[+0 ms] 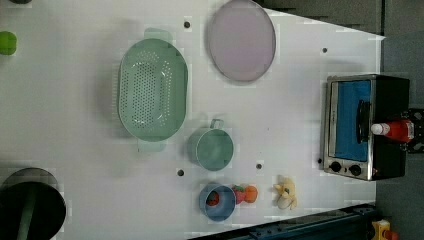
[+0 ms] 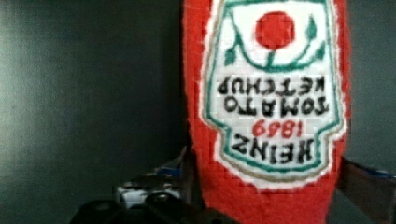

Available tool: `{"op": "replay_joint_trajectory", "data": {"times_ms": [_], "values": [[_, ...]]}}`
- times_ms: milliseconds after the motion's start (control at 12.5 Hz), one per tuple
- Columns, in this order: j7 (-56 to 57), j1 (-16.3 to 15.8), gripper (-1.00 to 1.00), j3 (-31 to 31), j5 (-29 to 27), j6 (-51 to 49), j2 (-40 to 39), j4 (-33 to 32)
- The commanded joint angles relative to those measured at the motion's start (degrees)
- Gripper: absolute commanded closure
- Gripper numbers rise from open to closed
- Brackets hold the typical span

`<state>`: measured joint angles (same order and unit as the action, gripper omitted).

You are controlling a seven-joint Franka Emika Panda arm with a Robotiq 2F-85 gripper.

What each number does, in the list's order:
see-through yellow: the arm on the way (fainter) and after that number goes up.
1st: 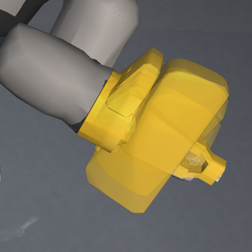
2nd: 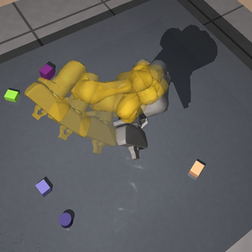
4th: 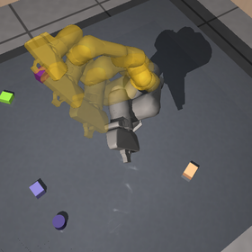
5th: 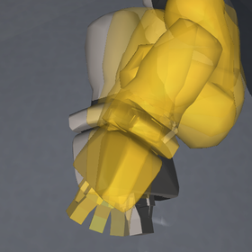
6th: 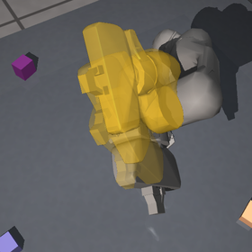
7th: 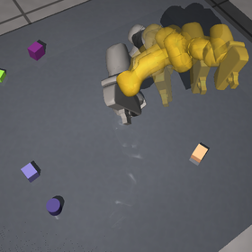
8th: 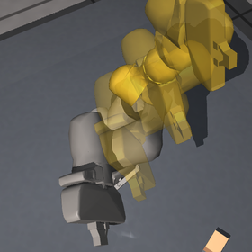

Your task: Pick Ketchup from oven and place it on table.

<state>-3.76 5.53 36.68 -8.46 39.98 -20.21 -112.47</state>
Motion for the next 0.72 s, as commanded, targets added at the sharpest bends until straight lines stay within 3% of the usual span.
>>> {"op": "replay_joint_trajectory", "data": {"times_ms": [80, 240, 480, 720], "values": [[1.32, 1.06, -0.68, 0.63, -1.32, -0.05, 0.9, 1.57], [1.32, 0.89, -0.29, 0.57, -1.58, 0.41, 0.91, 1.82], [1.32, 0.63, -0.29, 0.53, -1.51, 0.38, 1.26, 2.61], [5.45, -0.98, -0.29, 0.33, 0.81, -2.37, 4.73, 8.67]]}}
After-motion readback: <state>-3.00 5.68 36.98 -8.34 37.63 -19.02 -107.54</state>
